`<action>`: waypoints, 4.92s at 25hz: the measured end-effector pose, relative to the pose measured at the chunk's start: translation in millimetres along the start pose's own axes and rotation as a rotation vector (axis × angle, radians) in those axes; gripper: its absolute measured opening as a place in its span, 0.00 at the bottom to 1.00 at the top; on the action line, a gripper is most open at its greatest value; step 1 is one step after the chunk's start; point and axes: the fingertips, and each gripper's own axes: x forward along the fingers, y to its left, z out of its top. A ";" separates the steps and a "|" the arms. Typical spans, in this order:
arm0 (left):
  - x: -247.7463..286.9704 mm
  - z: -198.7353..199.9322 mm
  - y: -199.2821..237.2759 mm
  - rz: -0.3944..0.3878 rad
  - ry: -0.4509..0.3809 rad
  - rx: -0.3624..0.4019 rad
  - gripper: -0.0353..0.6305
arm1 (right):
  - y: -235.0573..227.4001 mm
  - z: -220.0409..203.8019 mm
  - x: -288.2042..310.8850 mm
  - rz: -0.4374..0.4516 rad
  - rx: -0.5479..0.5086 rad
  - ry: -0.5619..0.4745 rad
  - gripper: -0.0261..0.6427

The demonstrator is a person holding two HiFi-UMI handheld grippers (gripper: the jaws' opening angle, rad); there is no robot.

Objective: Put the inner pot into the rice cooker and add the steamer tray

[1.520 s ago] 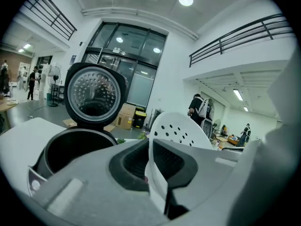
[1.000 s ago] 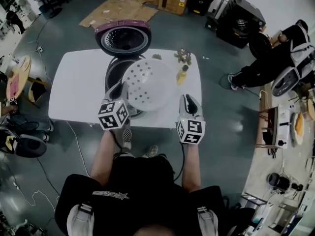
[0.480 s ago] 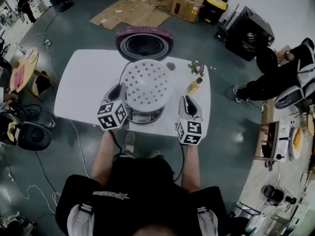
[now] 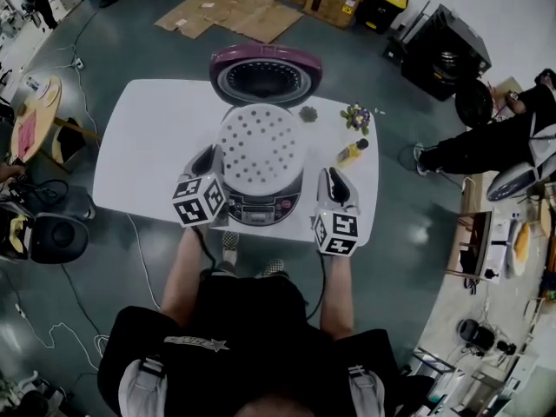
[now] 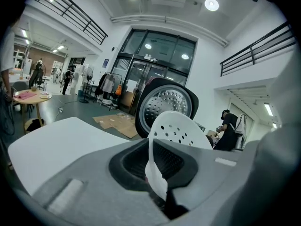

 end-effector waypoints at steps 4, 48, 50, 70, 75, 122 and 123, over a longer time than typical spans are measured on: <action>15.7 -11.8 3.7 -0.006 0.040 -0.002 0.10 | -4.9 -8.2 7.6 -0.018 0.004 0.029 0.13; 80.3 -77.6 25.2 0.026 0.329 0.012 0.35 | -23.0 -55.0 61.3 -0.037 0.068 0.153 0.13; 80.6 -77.5 20.5 0.010 0.320 0.008 0.44 | -24.0 -54.8 60.3 -0.040 0.067 0.151 0.13; 22.4 -19.2 -24.1 -0.045 0.110 0.096 0.41 | -23.7 -9.7 1.8 -0.061 0.031 0.024 0.13; -12.3 7.0 -52.4 -0.083 -0.008 0.188 0.38 | -20.8 4.3 -26.7 -0.064 0.024 -0.023 0.13; -142.0 -66.5 -133.9 -0.129 -0.096 0.447 0.07 | 10.5 -11.6 -168.6 -0.011 0.021 -0.130 0.10; -142.1 -66.4 -134.1 -0.130 -0.097 0.447 0.07 | 10.5 -11.4 -168.7 -0.011 0.021 -0.130 0.10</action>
